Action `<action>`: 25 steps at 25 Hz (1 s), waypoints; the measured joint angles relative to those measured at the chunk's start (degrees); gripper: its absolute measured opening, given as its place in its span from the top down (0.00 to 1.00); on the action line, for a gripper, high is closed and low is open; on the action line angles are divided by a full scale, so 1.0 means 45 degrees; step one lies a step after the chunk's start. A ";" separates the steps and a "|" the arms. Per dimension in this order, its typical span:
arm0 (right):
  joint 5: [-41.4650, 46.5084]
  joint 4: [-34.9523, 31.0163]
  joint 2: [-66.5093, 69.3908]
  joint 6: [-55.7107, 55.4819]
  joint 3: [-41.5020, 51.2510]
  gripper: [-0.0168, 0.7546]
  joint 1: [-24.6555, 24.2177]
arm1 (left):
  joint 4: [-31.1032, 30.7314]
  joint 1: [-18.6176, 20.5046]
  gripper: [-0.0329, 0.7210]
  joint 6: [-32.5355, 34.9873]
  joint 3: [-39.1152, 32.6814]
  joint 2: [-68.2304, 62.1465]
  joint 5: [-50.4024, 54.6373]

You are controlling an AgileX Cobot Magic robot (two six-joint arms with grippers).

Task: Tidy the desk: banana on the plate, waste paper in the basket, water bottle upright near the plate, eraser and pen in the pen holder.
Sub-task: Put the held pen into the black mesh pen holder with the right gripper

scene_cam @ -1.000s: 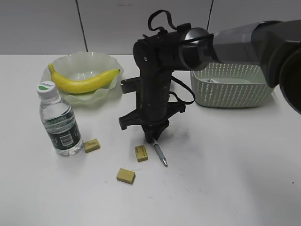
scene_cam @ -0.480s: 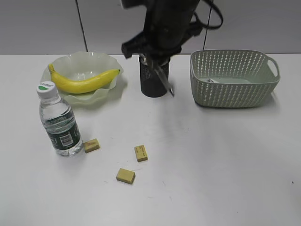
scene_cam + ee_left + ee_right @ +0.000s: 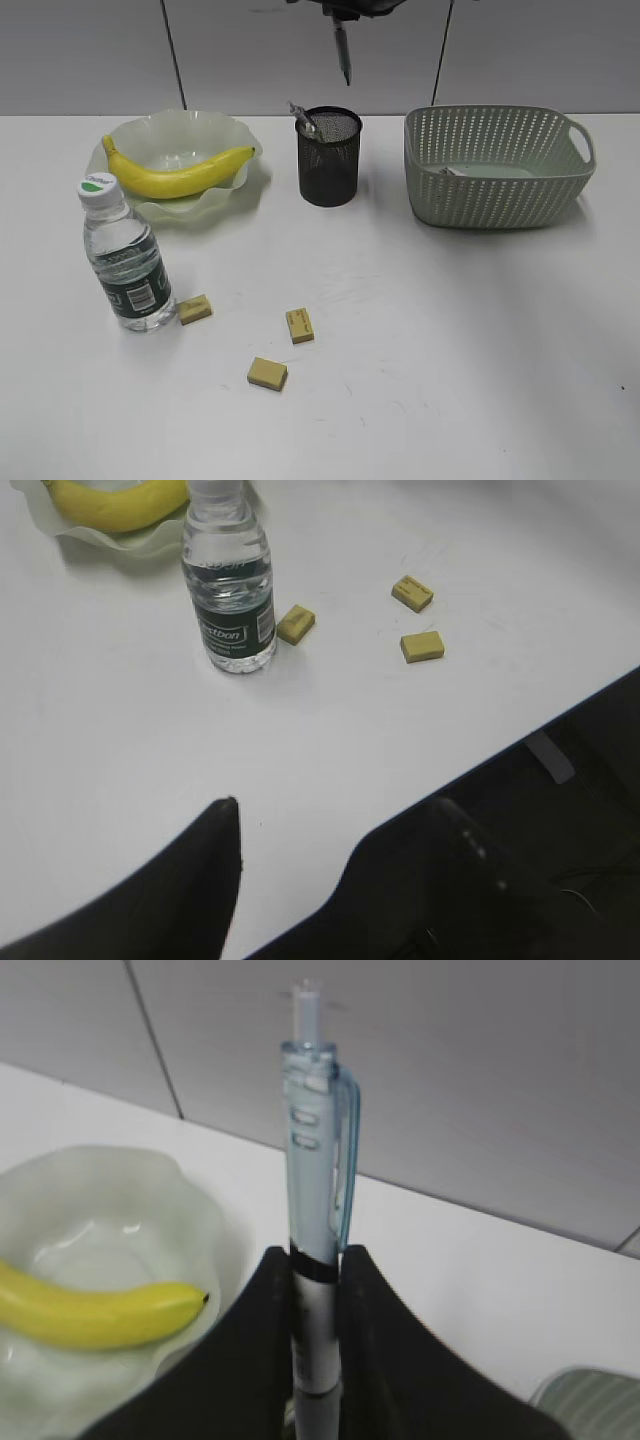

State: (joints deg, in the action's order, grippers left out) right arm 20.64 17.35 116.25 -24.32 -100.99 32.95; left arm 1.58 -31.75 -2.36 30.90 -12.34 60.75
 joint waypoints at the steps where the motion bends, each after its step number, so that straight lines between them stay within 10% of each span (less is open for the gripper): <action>1: -0.0411 0.0010 0.0222 -0.0211 0.0000 0.83 -0.0169 | 0.0000 0.0000 0.38 0.0000 0.0000 0.0000 0.0000; 9: -0.3698 0.0268 0.1904 -0.0468 0.0014 0.83 -0.0424 | -0.0012 0.0000 0.38 0.0000 0.0000 0.0000 0.0000; 21: -0.3458 0.1107 0.3467 -0.0468 0.0077 0.83 -0.0424 | -0.0037 0.0000 0.38 0.0000 0.0000 0.0000 0.0000; 25: -0.2782 0.1143 0.3554 -0.0468 0.0077 0.68 -0.0424 | -0.0037 0.0000 0.38 0.0000 0.0000 0.0000 0.0000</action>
State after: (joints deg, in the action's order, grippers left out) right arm 8.12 22.49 132.24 -26.42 -100.65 31.04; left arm 1.41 -31.75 -2.36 30.90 -12.34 60.75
